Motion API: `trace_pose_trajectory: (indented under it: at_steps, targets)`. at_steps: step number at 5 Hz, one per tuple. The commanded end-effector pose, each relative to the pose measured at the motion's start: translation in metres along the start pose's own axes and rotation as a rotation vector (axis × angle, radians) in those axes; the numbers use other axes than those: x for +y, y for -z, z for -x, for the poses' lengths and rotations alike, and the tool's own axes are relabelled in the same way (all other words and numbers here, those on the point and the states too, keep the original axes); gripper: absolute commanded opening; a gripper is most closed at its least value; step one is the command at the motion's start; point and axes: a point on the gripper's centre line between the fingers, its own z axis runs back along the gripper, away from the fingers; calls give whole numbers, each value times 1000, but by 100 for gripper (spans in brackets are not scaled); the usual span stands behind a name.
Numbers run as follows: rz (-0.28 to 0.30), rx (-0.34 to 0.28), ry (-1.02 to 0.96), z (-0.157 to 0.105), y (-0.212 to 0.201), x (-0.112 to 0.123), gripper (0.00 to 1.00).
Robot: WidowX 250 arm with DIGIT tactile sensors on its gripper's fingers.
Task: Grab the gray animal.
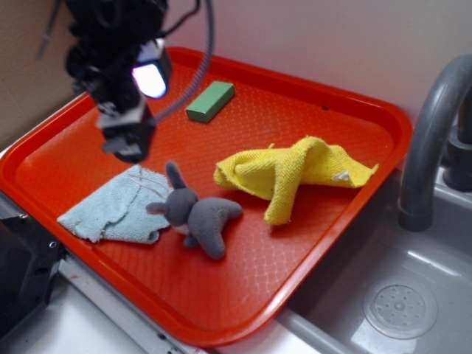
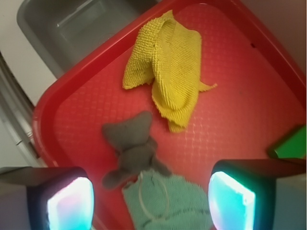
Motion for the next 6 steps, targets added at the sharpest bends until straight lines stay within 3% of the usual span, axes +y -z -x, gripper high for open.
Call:
trace_pose_trajectory:
  at_steps: [1, 3, 4, 5, 6]
  targets:
    - [43, 88, 81, -5, 43, -26, 100]
    - [63, 219, 72, 14, 84, -24, 100]
    - [31, 265, 76, 20, 98, -25, 100]
    - [35, 283, 48, 24, 103, -26, 100]
    - [50, 259, 53, 25, 100, -26, 0]
